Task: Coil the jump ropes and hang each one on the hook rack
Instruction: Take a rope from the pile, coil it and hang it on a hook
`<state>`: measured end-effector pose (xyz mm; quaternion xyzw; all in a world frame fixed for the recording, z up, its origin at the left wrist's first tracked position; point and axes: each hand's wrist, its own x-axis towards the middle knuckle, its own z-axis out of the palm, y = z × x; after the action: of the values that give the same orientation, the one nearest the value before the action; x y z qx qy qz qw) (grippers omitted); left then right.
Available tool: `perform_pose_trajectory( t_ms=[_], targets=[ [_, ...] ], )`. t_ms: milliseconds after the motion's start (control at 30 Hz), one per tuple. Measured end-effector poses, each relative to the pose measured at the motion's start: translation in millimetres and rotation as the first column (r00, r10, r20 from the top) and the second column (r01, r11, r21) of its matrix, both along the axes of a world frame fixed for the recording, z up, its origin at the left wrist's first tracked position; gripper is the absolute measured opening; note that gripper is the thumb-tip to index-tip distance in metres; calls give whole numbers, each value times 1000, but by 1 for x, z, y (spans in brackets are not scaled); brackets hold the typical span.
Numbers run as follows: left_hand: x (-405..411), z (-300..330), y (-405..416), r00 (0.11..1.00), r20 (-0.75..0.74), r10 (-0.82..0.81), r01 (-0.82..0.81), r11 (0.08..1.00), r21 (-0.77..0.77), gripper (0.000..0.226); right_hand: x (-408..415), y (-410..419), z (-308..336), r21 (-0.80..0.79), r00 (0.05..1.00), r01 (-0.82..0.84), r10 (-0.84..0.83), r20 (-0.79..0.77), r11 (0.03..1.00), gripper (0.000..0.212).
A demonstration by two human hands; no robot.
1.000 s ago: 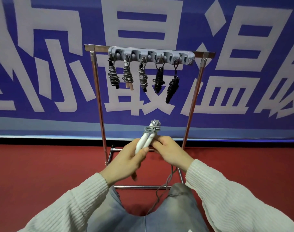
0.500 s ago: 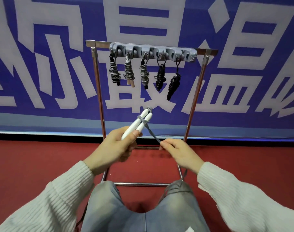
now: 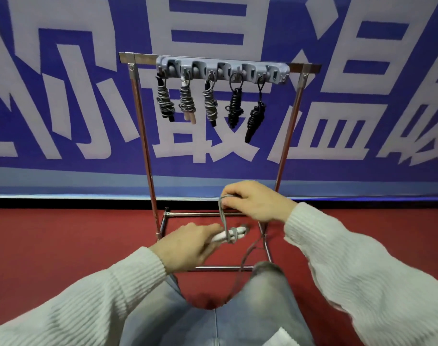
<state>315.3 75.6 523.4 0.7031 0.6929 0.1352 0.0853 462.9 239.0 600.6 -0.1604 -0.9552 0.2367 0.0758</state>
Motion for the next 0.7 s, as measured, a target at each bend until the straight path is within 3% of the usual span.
perform_pose_trajectory(
  t_ms=[67,133,200,267,367,433,467,500,533,567,633,700],
  targets=[
    [7,16,-13,981,110,-160,160,987,11,5,5,16,-5,-198,1000,-14,10,-24,980,13],
    [13,30,-26,898,372,-233,229,972,57,5,15,18,-20,-380,998,-45,25,-58,924,13],
    [10,38,-33,684,702,-199,140,980,141,12,22,6,-41,-526,997,-21,-22,-75,850,21],
    [1,41,-32,506,854,-121,-12,989,147,27,27,-10,-59,-616,997,29,-67,-39,787,25],
    [-4,32,-23,353,935,29,-196,980,44,32,32,-37,-70,-567,998,-8,-24,-50,824,29],
    [-3,20,-10,307,939,156,-317,947,-54,24,33,-49,-63,-393,996,-49,18,-83,918,29],
    [-3,15,-4,394,891,224,-376,924,-66,21,33,-49,-56,-285,997,-39,17,-79,958,28],
    [-6,11,-1,574,772,272,-408,913,-18,17,30,-46,-45,-175,998,-24,12,-64,984,26],
    [-9,10,0,765,582,275,-371,927,51,12,27,-41,-33,-73,999,-20,16,-49,997,25],
    [-10,10,0,891,395,225,-275,958,75,9,24,-34,-19,-6,999,-23,23,-38,1000,24],
    [-4,17,-6,971,238,35,-39,999,11,8,19,-17,2,-41,999,-44,43,-17,998,24],
    [9,27,-15,947,295,-125,152,986,-68,9,14,-7,6,-201,994,-98,103,17,975,20]
  ],
)
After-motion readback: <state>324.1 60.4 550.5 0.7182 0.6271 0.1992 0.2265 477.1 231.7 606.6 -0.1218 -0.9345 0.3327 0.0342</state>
